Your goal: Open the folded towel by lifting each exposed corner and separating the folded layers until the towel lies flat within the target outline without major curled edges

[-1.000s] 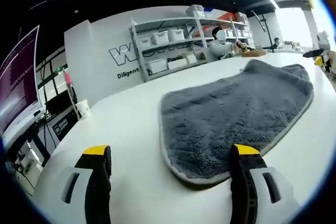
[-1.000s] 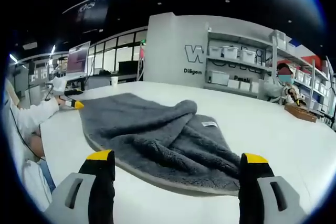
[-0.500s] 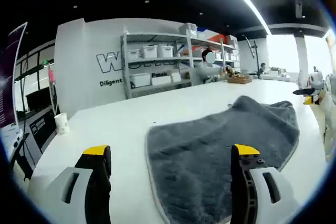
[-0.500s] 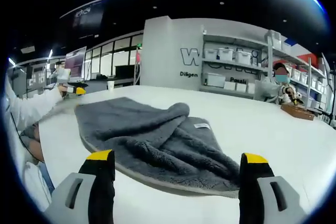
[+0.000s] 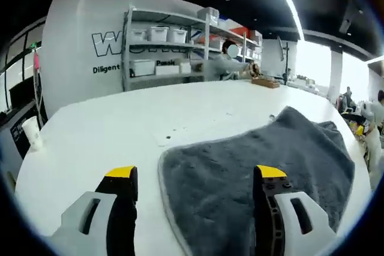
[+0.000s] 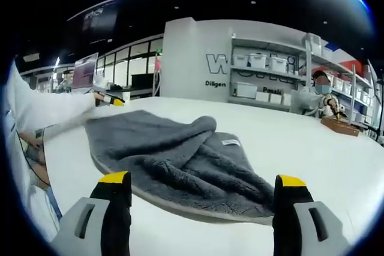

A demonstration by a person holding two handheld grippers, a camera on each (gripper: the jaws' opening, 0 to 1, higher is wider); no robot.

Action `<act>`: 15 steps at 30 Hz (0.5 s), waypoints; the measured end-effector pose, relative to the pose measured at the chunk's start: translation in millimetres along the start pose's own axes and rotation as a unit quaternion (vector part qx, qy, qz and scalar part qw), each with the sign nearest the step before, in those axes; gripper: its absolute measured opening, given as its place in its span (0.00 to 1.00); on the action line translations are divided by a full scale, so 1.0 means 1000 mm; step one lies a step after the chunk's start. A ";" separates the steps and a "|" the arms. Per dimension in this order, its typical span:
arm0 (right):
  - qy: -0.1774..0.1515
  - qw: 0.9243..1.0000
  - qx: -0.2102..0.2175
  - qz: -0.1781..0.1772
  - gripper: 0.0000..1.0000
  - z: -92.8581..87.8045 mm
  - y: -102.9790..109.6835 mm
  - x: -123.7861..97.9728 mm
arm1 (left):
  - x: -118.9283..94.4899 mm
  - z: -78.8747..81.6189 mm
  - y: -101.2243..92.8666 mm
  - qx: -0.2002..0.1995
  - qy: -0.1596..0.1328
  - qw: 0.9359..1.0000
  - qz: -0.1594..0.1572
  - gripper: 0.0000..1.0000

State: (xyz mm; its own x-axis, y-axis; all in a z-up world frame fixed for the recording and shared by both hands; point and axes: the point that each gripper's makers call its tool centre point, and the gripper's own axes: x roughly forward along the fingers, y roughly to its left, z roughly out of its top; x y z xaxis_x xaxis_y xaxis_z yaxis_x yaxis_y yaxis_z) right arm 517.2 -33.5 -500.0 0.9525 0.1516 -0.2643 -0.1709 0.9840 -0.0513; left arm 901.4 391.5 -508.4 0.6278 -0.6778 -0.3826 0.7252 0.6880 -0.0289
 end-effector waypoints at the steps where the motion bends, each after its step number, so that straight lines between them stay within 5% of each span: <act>1: 0.000 1.000 0.000 -0.001 0.99 0.000 -0.001 0.000 | 0.008 0.001 0.004 0.000 0.002 1.000 0.001 0.71; 6: 0.006 1.000 0.005 -0.006 0.98 -0.006 -0.008 0.001 | 0.044 -0.001 0.020 0.010 0.020 1.000 -0.015 0.51; 11: 0.011 1.000 0.014 -0.012 0.97 -0.011 -0.016 0.002 | 0.062 0.000 0.026 -0.017 0.007 1.000 -0.026 0.34; 15: 0.016 1.000 0.019 -0.019 0.96 -0.016 -0.022 0.002 | 0.076 -0.006 0.029 -0.003 0.028 0.999 -0.023 0.32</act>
State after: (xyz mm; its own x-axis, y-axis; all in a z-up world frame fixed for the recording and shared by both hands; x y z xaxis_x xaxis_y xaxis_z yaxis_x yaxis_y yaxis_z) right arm 519.2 -56.8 -515.2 0.9492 0.1122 -0.2940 -0.1249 0.9919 -0.0249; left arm 968.6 362.1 -543.4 0.5761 -0.6937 -0.4322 0.7515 0.6576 -0.0538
